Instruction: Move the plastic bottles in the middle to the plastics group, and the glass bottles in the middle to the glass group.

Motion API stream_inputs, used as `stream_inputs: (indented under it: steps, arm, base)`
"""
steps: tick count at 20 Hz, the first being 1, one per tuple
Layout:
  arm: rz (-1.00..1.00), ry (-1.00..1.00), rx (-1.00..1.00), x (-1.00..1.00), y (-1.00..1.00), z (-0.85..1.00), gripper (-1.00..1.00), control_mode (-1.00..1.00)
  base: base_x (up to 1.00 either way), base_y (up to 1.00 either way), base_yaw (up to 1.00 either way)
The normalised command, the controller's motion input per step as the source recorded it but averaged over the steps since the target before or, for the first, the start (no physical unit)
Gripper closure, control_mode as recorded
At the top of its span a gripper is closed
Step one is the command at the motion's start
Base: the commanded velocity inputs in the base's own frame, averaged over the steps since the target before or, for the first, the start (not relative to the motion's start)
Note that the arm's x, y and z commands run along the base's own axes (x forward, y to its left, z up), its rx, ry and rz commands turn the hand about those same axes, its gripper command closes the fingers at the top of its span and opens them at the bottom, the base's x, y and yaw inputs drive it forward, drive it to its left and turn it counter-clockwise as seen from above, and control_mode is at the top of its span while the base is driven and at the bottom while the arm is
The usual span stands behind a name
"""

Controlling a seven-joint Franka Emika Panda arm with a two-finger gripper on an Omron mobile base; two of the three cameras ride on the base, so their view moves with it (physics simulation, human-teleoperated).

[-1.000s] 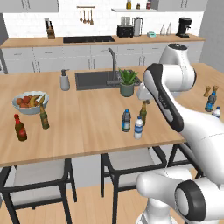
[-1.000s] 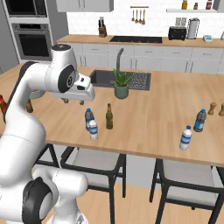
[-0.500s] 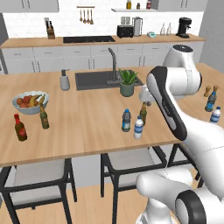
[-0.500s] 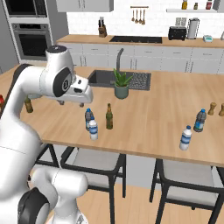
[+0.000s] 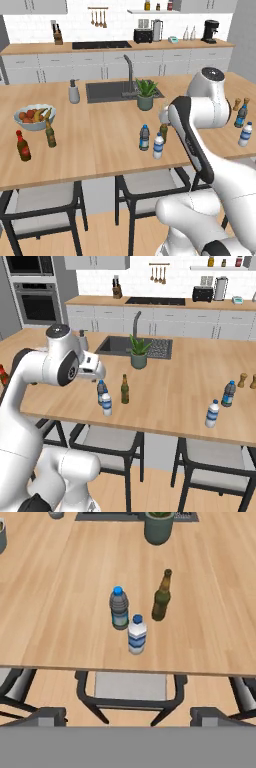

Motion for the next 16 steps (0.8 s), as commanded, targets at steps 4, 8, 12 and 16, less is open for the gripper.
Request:
stream_inputs:
  steps: [4,8,12,16]
  arm:
    - [0.00,-0.15,-0.03,0.02,0.00,-0.26,-1.00,-1.00]
    - [0.00,-0.18,-0.04,0.10,0.00,-0.23,-1.00,-1.00]
    - [0.00,-0.13,-0.04,0.11,0.00,-0.28,-1.00,-1.00]
    - [0.00,-0.07,-0.04,0.09,0.00,-0.13,-1.00,-1.00]
  base:
    - [0.00,0.00,0.00]
    - [0.00,0.00,0.00]
    - [0.00,0.00,0.00]
    - [0.00,0.00,0.00]
